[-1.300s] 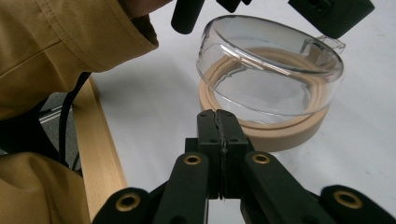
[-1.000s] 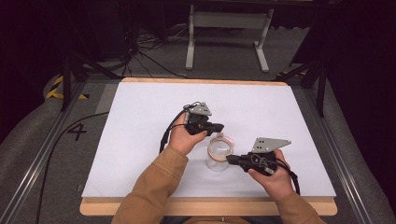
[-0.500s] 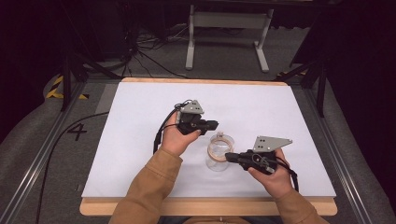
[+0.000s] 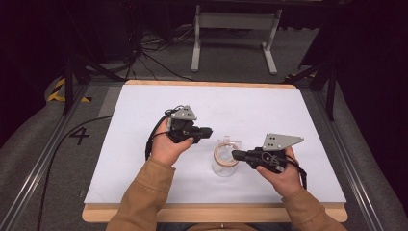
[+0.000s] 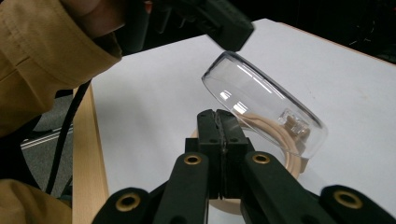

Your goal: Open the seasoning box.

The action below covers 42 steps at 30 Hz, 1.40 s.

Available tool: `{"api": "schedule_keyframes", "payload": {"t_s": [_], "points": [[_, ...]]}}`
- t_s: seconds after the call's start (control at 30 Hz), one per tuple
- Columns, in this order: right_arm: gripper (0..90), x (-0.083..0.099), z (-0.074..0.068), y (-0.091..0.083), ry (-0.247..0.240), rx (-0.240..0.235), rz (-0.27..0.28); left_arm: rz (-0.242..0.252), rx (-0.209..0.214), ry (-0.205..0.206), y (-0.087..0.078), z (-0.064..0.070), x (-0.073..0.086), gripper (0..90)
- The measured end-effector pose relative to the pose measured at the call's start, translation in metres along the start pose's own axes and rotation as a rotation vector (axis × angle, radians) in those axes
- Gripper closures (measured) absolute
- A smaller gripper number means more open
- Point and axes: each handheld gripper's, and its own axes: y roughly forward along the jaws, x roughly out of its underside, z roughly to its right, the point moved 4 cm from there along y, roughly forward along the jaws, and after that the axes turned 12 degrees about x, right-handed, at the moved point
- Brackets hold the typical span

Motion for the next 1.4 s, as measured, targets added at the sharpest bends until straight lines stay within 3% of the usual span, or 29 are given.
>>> {"api": "schedule_keyframes", "payload": {"t_s": [0.2, 0.5, 0.63, 0.93, 1.4], "points": [[90.0, -0.006, 0.007, 0.002, 0.001, 0.003, 0.004, -0.054, -0.013, -0.005, -0.013, 0.008, 0.008, 84.2], [90.0, -0.017, 0.018, 0.007, -0.007, -0.006, 0.022, -0.102, -0.017, -0.047, -0.035, 0.013, 0.028, 82.8], [90.0, -0.019, 0.023, 0.011, -0.002, -0.009, 0.023, -0.115, 0.002, -0.099, -0.046, 0.015, 0.035, 80.2], [90.0, -0.019, 0.033, 0.018, 0.011, -0.003, 0.017, -0.132, 0.008, -0.155, -0.068, 0.013, 0.05, 75.8], [90.0, -0.01, 0.054, 0.026, 0.048, 0.057, -0.016, -0.139, 0.0, -0.173, -0.072, 0.011, 0.057, 73.4]]}}
